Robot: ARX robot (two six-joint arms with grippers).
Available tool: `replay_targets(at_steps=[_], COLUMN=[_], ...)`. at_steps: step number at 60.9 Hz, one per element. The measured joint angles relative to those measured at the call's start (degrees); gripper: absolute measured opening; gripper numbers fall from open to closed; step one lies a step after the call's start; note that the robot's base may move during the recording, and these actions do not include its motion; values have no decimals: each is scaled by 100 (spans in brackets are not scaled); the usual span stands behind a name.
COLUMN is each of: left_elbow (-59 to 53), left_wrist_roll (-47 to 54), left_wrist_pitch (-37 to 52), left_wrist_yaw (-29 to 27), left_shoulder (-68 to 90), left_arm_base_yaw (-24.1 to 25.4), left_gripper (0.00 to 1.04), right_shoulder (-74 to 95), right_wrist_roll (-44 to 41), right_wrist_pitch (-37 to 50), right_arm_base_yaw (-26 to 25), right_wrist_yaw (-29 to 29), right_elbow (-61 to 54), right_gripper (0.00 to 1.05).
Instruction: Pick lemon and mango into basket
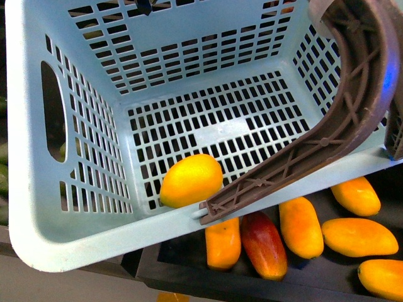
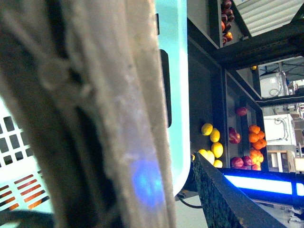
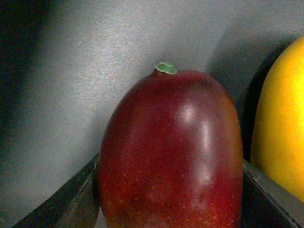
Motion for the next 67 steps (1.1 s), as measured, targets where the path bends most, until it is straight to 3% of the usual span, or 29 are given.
replay_targets(at_steps=[17,35,57,67], left_elbow=[0,2,0,0], left_wrist_roll=[0,0,0,2], left_wrist_pitch=[0,0,0,0], left_wrist_yaw=[-4,4,-9,-2], left_shoulder=[0,0,0,0], left_arm_base_yaw=[0,0,0,0], left_gripper=[28,28,28,28], right_shoulder=[-1412,-3357,-5134,-5779], right_wrist_roll=[374,896,1196,946], right_wrist_pitch=[1123,385,-105,-37], right_arm_base_yaw=[-11,645,1075,1753], right_wrist_yaw=[-619,-774,-890,-682], right_elbow=[-1027,-804,-437,-385], right_gripper=[66,66,66,66])
